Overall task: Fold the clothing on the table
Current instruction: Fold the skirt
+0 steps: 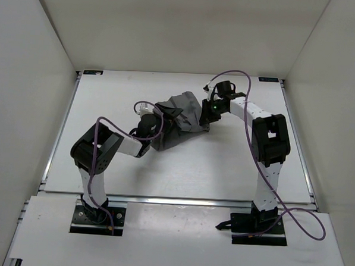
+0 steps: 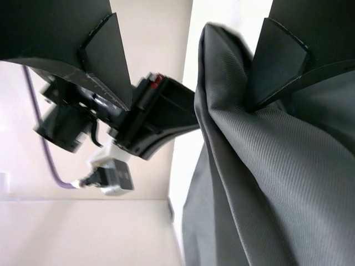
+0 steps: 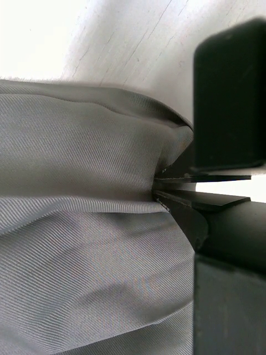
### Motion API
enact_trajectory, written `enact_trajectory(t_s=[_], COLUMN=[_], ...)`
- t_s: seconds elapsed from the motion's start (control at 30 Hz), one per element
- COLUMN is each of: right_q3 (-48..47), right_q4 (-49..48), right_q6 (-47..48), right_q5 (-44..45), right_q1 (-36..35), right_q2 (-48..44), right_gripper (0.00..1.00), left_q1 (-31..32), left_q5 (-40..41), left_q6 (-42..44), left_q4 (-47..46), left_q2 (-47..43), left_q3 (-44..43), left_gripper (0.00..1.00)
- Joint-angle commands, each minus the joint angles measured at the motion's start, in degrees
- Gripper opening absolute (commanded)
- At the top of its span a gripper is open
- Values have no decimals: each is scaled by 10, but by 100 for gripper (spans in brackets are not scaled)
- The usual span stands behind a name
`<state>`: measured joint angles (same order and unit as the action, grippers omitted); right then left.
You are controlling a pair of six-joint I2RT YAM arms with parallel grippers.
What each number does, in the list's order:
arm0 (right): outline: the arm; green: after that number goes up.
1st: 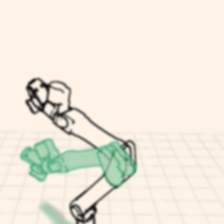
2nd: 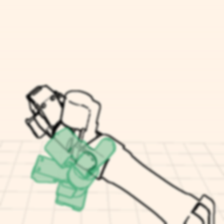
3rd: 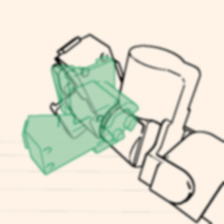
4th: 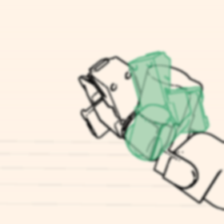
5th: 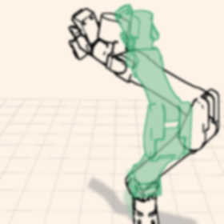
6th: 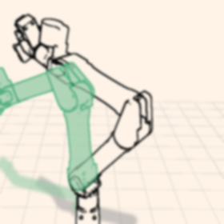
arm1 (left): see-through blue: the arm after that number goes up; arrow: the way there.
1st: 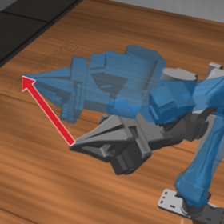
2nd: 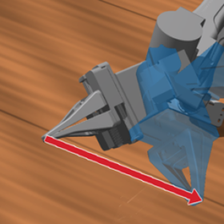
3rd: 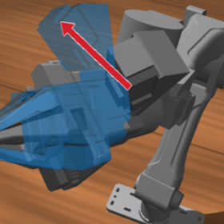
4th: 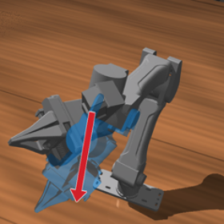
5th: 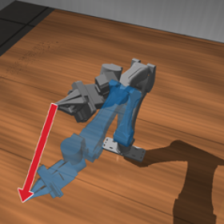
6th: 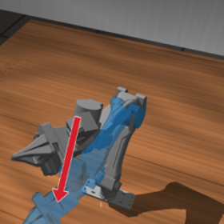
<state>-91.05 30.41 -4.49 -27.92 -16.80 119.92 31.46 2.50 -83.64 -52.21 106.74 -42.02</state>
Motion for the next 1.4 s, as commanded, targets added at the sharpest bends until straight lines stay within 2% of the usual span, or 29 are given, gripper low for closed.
enact_trajectory(t_s=[0.0,0.17,0.23,0.37,0.43,0.67,0.73,0.8,0.83,0.97,1.07,1.17,1.2,1.27,1.37], right_q3=[-4,-15,-12,-21,-28,-34,-26,-24,-26,-25,-24,-18,-18,-21,-30], right_q4=[-5,10,2,2,6,7,3,2,2,5,7,10,4,3,6], right_q6=[4,12,3,9,7,5,7,6,5,11,8,11,11,10,9], right_q5=[-1,4,0,7,4,3,1,-2,-3,-1,4,7,6,8,9], right_q1=[1,-2,-3,3,14,35,35,34,32,24,22,26,28,31,37], right_q2=[-16,-6,-12,-7,-5,-11,-13,-12,-12,-14,-12,-15,-15,-13,-19], right_gripper=[8,8,9,7,7,8,8,8,8,8,8,8,7,8,9], left_q1=[9,2,-2,-4,-4,1,-1,-6,-7,-5,-2,-8,-8,-13,-23], left_q5=[15,29,34,27,29,46,40,22,15,18,16,15,15,5,-12], left_q6=[14,21,32,39,58,66,59,31,18,34,40,63,70,81,100], left_q4=[107,330,352,389,432,484,439,355,342,331,323,327,327,330,329], left_q2=[10,12,8,13,17,22,18,27,33,49,46,35,30,23,9], left_q3=[-48,-111,-116,-134,-166,-187,-161,-125,-121,-140,-141,-144,-148,-156,-165], left_gripper=[93,89,88,70,72,85,84,77,71,58,34,16,14,0,0])
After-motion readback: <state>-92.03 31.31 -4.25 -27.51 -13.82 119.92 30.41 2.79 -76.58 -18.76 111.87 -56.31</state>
